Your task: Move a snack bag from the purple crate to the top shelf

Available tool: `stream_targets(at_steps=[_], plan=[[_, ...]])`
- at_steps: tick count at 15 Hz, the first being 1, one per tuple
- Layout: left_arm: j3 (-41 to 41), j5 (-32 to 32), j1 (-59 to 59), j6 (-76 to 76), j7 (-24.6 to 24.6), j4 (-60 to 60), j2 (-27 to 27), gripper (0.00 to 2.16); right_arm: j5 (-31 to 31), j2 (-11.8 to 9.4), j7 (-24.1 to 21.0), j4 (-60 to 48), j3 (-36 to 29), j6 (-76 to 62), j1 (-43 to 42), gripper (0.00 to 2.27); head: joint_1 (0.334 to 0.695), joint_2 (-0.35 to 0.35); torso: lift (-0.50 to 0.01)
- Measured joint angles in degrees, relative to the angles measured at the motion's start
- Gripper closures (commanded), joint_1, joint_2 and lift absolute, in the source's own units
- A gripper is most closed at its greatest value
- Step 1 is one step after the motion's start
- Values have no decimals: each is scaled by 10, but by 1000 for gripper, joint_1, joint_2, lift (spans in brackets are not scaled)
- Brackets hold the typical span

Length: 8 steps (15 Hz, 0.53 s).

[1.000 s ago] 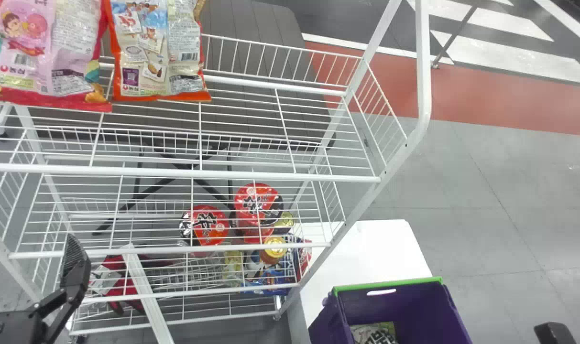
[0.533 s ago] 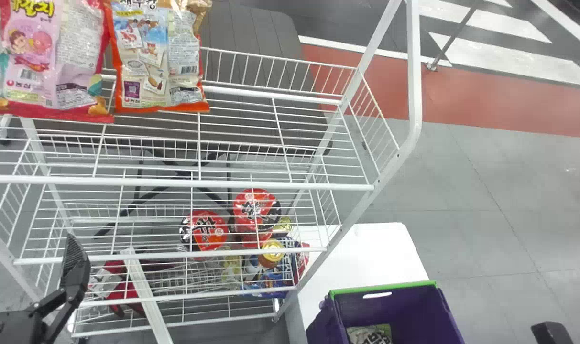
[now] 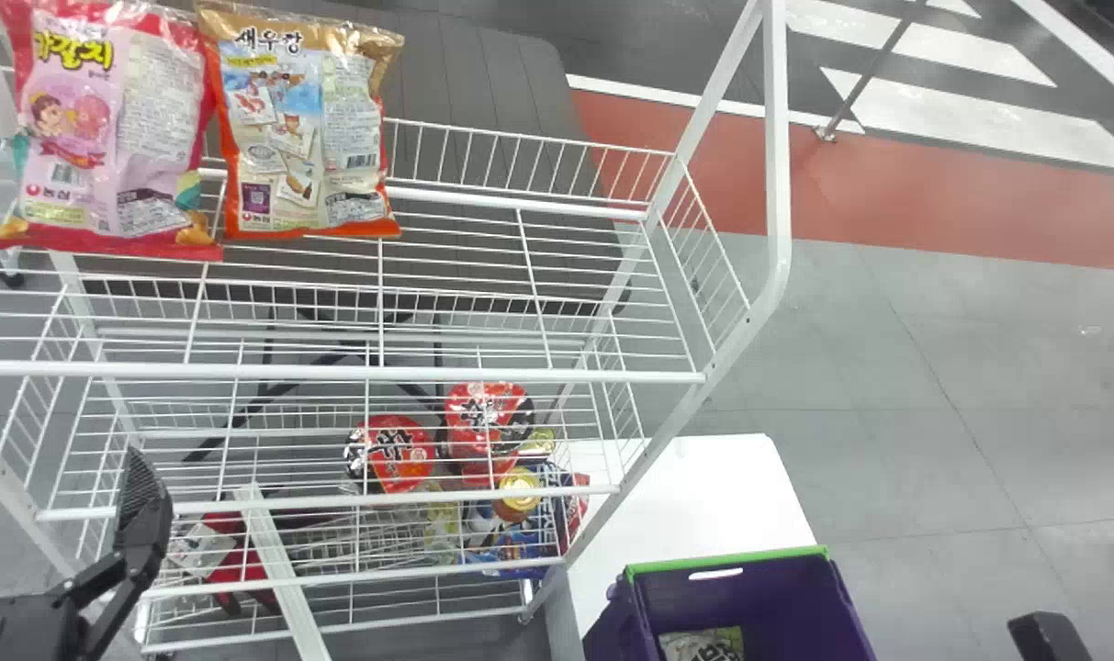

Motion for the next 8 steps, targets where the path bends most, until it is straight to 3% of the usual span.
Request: stream_targets(at_steps=[8], plan=[[2,-1,2,1,0,-1,0,124,3,0,0,0,4,0,-2,1814,695,-350,-3]])
